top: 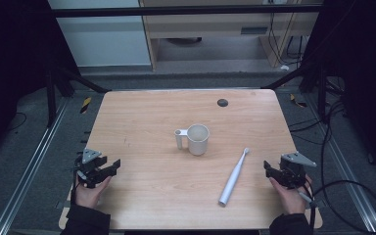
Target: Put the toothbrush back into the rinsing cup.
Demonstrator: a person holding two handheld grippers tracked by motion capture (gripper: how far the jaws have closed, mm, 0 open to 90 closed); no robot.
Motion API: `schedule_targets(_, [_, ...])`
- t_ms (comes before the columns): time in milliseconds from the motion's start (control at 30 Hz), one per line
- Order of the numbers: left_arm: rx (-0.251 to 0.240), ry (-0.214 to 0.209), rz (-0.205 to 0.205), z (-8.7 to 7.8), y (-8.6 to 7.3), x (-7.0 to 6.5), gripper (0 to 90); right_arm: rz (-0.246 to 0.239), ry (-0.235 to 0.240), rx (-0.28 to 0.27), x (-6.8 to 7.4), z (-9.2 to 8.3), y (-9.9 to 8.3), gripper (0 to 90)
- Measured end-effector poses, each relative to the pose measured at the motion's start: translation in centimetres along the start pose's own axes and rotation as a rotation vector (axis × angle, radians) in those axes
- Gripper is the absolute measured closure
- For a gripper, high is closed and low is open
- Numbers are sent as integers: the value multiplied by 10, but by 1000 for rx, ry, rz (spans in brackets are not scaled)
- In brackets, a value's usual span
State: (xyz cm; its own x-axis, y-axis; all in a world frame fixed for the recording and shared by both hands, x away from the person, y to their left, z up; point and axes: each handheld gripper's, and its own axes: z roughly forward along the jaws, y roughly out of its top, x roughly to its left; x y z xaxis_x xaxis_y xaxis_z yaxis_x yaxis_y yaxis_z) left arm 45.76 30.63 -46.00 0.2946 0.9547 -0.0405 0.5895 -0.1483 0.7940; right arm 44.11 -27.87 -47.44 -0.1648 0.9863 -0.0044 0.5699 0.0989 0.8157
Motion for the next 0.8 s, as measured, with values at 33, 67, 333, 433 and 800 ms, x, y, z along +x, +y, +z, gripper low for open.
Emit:
schedule_targets(33, [-1,-1,1,0,0,0,422,-5,6,-6,3,-3,0,374])
schedule_targets(67, [-2,-4,4,-1,0,-1,423,-8,10,-14,5,-6,1,381])
schedule_targets(333, [-8,-7,17,-2,-1,-4,445,-34,64,-23,19,-15,5,443])
schedule_targets(433, [-9,-10,19,-3,-1,-5,450,-46,83,-13,24,-15,7,462])
schedule_targets(800, [9,-24,30,1,-2,-7,454,-98,208,6,51,-19,11,596])
